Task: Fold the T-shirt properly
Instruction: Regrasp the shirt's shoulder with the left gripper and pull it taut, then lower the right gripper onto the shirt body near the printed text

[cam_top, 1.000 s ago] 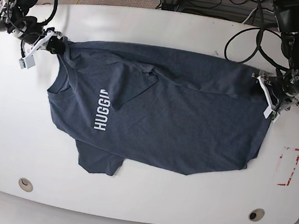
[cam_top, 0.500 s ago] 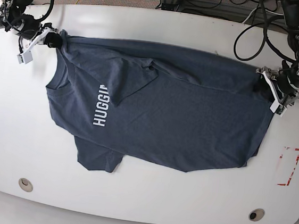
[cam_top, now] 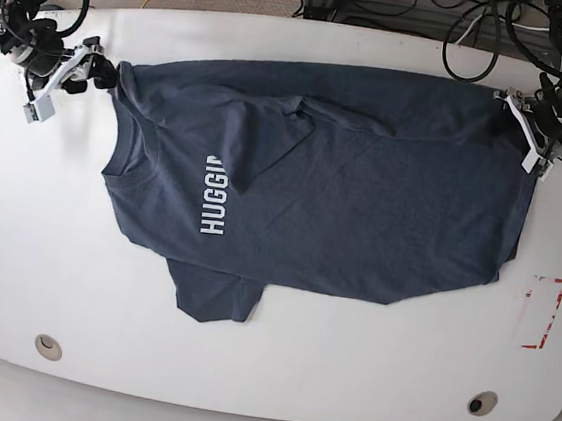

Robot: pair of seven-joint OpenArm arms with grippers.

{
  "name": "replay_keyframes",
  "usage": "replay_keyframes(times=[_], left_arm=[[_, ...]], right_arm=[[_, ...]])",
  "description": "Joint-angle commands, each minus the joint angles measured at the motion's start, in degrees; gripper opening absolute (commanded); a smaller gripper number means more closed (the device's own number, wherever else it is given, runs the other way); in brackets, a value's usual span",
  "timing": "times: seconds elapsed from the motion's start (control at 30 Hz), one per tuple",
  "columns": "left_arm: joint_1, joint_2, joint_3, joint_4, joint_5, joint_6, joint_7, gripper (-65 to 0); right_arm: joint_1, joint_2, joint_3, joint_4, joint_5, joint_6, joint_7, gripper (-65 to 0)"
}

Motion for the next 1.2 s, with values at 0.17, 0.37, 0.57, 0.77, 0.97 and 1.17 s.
replay_keyframes(times=[0.17, 0.37, 0.57, 0.77, 0.97, 1.17], left_arm=[[2.6, 0.7, -0.9, 2.8, 2.9, -0.4, 3.8, -27.2], [2.7, 0.8, -2.5, 2.9, 3.2, -0.4, 3.8, -27.2], [2.6, 0.6, -2.5, 2.9, 3.3, -0.4, 3.8, -27.2], [2.5, 0.6, -2.4, 2.9, 3.3, -0.4, 3.8, -27.2], [2.5, 0.6, -2.1, 2.9, 3.3, -0.4, 3.8, -27.2], [2.5, 0.6, -2.1, 2.9, 3.3, -0.4, 3.7, -27.2]], right_arm=[[1.5, -3.7, -8.5, 7.8, 0.7, 0.4, 0.9, -26.3], [7.2, -6.4, -17.3, 7.3, -3.5, 0.4, 2.5, -26.3], [14.9, -8.8, -23.5, 7.2, -13.3, 0.4, 3.4, -26.2], [20.4, -10.8, -29.6, 7.1, -23.5, 0.4, 3.6, -25.8], [23.7, -12.7, -34.4, 2.9, -29.2, 0.4, 5.2, -26.3], [24.5, -13.6, -34.8, -2.2, -29.8, 0.4, 10.0, -26.3]])
